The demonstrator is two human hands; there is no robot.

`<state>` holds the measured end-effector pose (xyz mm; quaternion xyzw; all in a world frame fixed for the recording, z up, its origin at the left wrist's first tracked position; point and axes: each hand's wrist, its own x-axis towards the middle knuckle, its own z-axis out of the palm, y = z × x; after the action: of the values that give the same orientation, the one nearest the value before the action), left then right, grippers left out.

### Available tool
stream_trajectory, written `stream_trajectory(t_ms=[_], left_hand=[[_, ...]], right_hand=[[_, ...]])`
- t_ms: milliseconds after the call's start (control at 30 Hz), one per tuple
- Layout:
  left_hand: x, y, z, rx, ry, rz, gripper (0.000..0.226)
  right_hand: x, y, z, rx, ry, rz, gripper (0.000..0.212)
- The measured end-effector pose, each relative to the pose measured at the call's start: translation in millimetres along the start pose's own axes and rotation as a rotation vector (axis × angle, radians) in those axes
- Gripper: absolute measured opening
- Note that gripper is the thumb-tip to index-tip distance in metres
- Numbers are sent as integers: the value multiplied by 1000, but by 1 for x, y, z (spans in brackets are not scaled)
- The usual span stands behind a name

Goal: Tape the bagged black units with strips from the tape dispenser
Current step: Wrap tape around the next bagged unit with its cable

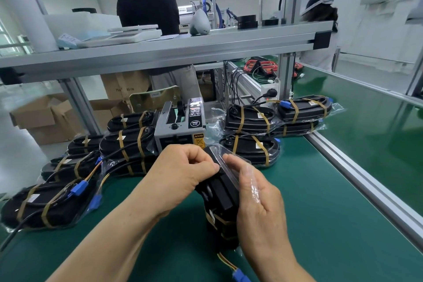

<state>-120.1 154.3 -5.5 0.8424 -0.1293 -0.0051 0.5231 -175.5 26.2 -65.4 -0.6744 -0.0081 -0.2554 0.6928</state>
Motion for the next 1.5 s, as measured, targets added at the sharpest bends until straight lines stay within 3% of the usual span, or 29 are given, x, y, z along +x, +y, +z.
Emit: stream_trajectory(t_ms=[400,533,700,833,933,1067,1167,1300,1500], left_hand=[[-5,-6,1,-46,20,-17,9],[-8,-14,11,-46,158,-52,26],[-10,-20,22,-156,226,-55,28],[-14,-25,18,-102,138,-34,48],[-12,-24,14,-114,73,-37,51],[-5,-24,12,-283,93,-65,31],[-2,-26,14,-291,140,-62,14],[-2,-27,15,-284,130,-42,8],[0,-20,5,-261,12,-58,32]], right_hand=[[-1,6,3,-4,-19,-25,40],[-1,6,2,-20,-17,-31,39],[-1,8,4,-1,-14,-45,38],[-1,10,3,29,0,-32,40],[-1,7,0,28,-1,-40,36],[-3,8,-1,15,0,-56,36],[-5,9,-1,31,-9,-43,33],[-4,9,-2,15,16,-52,37],[-3,8,-4,8,48,-31,40]])
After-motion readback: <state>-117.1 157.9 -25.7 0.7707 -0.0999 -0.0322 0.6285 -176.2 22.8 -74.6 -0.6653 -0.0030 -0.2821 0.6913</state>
